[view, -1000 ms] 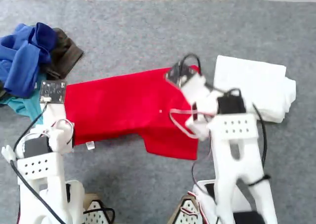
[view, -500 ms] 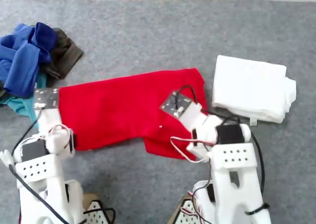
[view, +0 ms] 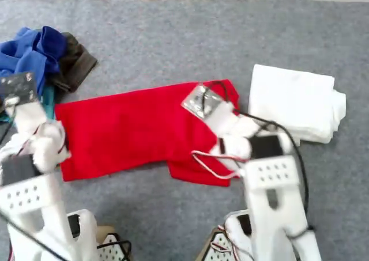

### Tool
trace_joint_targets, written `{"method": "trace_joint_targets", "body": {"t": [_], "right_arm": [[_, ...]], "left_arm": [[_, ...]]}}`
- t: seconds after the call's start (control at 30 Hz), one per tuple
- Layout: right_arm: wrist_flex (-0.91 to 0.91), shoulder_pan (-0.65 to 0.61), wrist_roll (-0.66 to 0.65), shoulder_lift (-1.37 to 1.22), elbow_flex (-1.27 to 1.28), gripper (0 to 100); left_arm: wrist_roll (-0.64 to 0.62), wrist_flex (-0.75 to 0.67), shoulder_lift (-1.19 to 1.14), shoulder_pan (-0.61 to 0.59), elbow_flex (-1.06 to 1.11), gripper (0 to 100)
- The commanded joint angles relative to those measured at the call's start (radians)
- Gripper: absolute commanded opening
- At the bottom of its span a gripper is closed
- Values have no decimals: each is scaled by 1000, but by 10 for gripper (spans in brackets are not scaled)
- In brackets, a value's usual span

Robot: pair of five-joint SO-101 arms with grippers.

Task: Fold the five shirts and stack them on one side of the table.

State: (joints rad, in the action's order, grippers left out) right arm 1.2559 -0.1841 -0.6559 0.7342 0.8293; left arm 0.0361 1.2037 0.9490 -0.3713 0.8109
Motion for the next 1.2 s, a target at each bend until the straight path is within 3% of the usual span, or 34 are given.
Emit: {"method": "trace_joint_targets", "body": {"t": [0.0, 0.17, 0.3, 0.57, 0.67, 0.83, 0.93, 1.07, 1.17], "right_arm": [[-115, -110, 104, -183, -90, 14], [-218, -170, 206, -429, -165, 15], [-226, -175, 215, -555, -188, 15], [-161, -195, 207, -549, -119, 15], [-147, -256, 206, -504, -51, 15], [-149, -379, 207, -384, 88, 15], [-149, -330, 203, -311, 101, 15], [-127, -153, 101, -217, 4, 15], [-110, -23, 63, -208, -154, 15]], "left_arm": [[-109, -184, -183, 48, -2, 57], [-219, -325, -480, 42, -85, 55], [-232, -400, -689, 42, -162, 54], [-255, -316, -1014, 5, -410, 42], [-322, -313, -1083, -45, -475, 29], [-333, -313, -1128, -85, -509, 29], [-331, -313, -1129, -85, -507, 29], [-328, -298, -1122, -87, -516, 30], [-247, -170, -1060, -79, -555, 29]]}}
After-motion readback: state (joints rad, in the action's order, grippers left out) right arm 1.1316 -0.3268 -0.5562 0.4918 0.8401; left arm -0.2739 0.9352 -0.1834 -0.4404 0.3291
